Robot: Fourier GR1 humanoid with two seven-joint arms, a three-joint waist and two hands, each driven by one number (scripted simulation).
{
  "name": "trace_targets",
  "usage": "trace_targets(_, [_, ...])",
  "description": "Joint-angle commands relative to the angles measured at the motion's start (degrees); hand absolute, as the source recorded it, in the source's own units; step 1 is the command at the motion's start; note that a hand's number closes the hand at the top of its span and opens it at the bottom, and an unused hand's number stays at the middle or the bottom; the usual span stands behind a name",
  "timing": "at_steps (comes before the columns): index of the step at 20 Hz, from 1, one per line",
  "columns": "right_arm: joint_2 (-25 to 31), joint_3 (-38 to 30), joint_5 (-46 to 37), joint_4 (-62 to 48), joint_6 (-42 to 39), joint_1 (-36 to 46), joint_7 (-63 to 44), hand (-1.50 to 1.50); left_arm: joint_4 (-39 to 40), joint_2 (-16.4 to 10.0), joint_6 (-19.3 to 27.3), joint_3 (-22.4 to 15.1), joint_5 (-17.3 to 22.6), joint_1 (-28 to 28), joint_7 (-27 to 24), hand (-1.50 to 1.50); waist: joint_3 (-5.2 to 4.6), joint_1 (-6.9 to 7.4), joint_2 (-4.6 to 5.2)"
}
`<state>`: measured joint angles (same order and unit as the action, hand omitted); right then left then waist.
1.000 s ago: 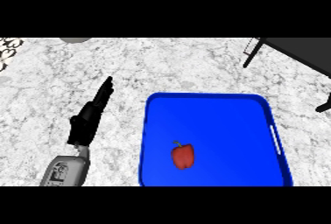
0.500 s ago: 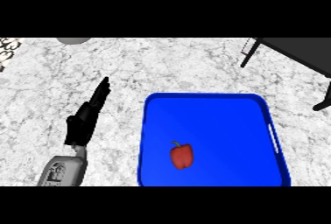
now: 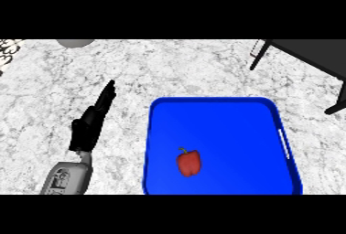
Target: Pick the sweet potato from the tray and place it in the tiered shelf
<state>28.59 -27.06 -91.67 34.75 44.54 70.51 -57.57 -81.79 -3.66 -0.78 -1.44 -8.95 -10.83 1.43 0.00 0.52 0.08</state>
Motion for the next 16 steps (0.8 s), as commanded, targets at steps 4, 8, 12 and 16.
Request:
trace_targets(4, [1.2, 0.3, 6.4, 6.0, -1.1, 1.8, 3.3, -1.5, -3.1, 1.0, 0.4, -1.7, -0.9, 2.9, -0.1, 0.0, 0.0, -0.04, -0.24])
trace_targets(8, [0.8, -1.1, 5.8, 9.6, 6.1, 1.9, -0.2, -1.5, -0.6, -1.4, -1.7, 0.6, 0.6, 0.4, 0.8, 0.0, -0.01, -0.08, -0.06])
trace_targets(12, [2.7, -1.8, 4.3, 17.0, 5.0, 3.0, -1.6, -1.5, -2.5, 1.0, 1.0, -1.0, -0.9, 0.3, 2.8, 0.0, -0.01, -0.84, -0.37])
trace_targets(16, [2.0, -3.1, 0.5, 29.3, -5.1, 1.2, -8.7, -1.5, -0.2, -0.7, 0.0, 1.1, 0.1, 2.8, -1.8, 0.0, -0.09, -2.42, -0.97])
